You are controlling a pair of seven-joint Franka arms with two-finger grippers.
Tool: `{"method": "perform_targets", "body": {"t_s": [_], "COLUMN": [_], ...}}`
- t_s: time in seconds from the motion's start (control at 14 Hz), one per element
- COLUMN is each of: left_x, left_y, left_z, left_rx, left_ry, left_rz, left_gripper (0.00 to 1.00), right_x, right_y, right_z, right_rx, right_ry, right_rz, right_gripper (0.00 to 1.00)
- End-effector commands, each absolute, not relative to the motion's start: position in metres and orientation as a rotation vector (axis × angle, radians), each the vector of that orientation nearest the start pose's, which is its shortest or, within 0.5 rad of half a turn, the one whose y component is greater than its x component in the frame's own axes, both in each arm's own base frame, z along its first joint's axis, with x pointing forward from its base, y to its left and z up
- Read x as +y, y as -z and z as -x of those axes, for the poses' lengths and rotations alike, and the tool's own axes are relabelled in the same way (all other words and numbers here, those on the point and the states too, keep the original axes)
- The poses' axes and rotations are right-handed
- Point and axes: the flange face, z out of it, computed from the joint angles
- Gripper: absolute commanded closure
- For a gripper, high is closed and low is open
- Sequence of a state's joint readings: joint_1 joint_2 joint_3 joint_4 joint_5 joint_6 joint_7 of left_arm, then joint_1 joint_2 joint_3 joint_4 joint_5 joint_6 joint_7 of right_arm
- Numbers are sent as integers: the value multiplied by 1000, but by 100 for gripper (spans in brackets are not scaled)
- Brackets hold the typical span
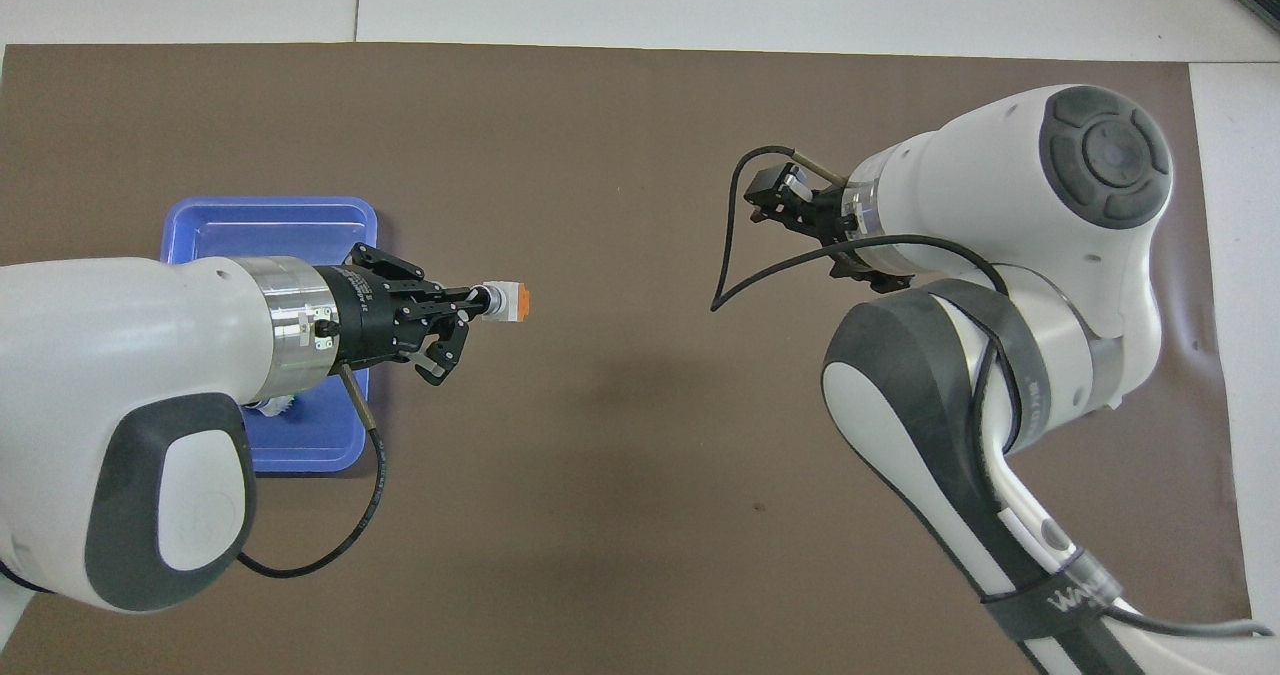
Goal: Turn and place switch with both arms
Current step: 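Lower the switch into the blue tray with the left gripper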
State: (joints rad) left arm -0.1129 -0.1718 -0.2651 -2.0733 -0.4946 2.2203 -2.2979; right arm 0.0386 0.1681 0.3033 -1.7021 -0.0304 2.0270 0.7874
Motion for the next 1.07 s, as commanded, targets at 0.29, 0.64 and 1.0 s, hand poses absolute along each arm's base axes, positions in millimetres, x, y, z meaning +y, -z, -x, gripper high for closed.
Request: {"method": "perform_targets", "body": {"t_s": [0.29,0.64,1.0], "left_x": [-212,-208,-185], "left_y": [-538,-544,-550], "left_z": [-483,-480,-484], "left_rx": [2219,2049,1753], "left_ry": [266,137,53], "left_rz": [-1718,-2067,-2429], "left_gripper": [100,100,100], "right_x": [89,5,-10], "right_y": [-578,-640,-636], "right_z": [-567,-551,-547], "right_rx": [368,200,239], "right_ry": [201,152,50], "right_rz": [3166,3205,3167], "right_gripper": [0,0,0]}}
